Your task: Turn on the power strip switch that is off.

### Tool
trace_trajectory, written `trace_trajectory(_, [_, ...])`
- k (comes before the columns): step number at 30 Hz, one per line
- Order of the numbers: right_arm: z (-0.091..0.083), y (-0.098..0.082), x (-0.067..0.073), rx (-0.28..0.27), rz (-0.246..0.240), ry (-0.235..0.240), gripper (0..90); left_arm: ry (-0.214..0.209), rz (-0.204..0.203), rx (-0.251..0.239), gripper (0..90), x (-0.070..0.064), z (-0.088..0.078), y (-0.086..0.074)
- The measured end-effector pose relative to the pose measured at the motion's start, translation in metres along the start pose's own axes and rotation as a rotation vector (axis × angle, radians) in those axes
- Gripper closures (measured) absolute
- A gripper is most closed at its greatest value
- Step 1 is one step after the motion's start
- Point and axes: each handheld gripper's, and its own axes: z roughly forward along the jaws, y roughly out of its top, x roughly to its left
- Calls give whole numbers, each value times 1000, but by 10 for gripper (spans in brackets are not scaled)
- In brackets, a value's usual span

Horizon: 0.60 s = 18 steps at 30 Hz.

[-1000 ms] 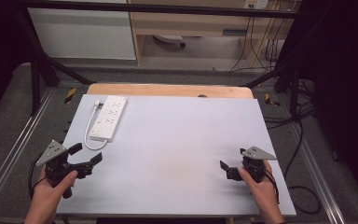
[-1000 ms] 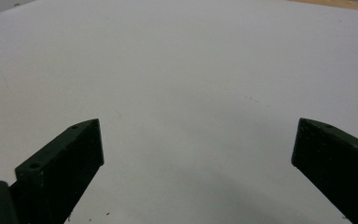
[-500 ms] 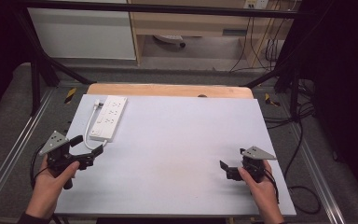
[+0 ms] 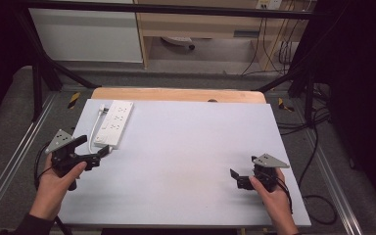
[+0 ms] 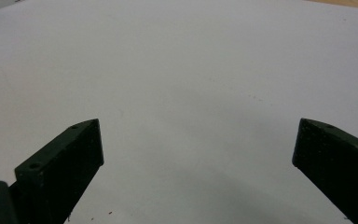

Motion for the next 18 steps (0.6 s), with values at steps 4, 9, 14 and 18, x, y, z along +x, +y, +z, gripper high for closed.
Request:
trace_trajectory(4, [0,0,0,0,4,-1,23,5,9,3,63,3,3,6])
trace_trajectory(9, [0,0,0,3,7,-2,23,10,20,9,65,6,9,12])
trace_trajectory(14, [0,0,0,-1,8,0,23,14,32,22,66,8,16,17])
trace_trajectory(18, [-1,0,0,-3,6,1,23,19,41,33,67,9,21,20])
